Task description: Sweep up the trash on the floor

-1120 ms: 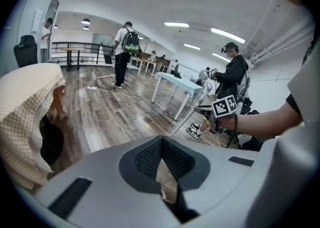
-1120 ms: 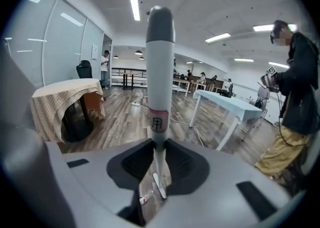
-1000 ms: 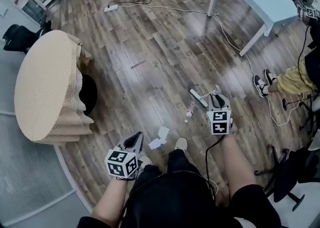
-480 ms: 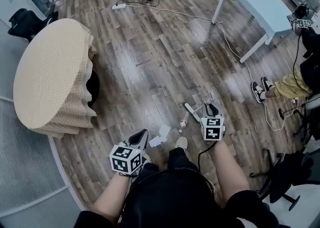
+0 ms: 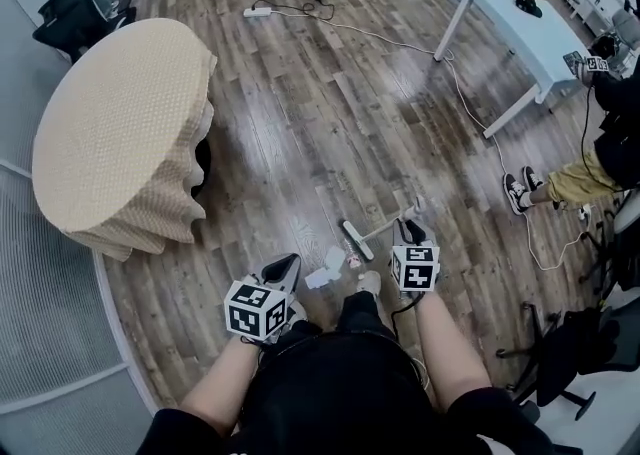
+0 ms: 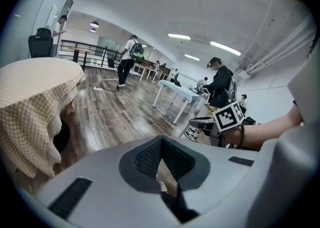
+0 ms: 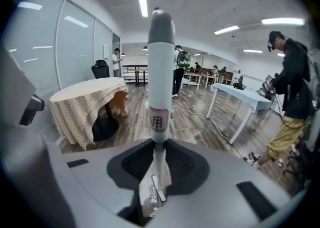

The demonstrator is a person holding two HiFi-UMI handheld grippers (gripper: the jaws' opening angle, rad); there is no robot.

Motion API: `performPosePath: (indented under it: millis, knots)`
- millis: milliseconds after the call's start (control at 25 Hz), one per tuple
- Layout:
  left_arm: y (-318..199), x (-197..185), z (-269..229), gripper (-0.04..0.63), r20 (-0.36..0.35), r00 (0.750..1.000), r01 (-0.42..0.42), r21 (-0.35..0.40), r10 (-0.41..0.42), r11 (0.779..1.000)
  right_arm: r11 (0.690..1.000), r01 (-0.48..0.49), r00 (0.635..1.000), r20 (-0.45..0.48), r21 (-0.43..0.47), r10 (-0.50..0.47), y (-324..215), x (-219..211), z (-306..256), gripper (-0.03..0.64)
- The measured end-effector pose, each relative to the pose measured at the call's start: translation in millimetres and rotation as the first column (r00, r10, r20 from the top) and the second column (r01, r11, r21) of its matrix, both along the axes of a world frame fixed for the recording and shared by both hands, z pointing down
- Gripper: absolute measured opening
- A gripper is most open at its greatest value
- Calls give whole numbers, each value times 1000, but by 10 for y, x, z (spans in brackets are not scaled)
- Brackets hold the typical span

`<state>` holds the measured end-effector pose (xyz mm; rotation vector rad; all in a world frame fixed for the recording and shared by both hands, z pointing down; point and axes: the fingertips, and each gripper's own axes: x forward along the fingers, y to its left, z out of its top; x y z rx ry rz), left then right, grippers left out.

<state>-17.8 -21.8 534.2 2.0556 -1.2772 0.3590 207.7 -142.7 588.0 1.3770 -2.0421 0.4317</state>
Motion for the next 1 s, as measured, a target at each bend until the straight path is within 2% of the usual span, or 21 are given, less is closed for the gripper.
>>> performPosePath:
  millis: [320,600,1000]
  knots:
    - [114,-227,-122,-3,-7,1000,-23,52,23,998,997,6,999,48,78,-10,206,-450,-348,84]
    - [-2,-305,-407,-3,-11,1000,-17,124,19,992,981,21,994,98,191,-41,291,-752,-1002,84]
    - [-276,-234,-1097,-3,5,1000,18,277,-20,961,953,8,976,203,302,-73,376,-845,-1917,83]
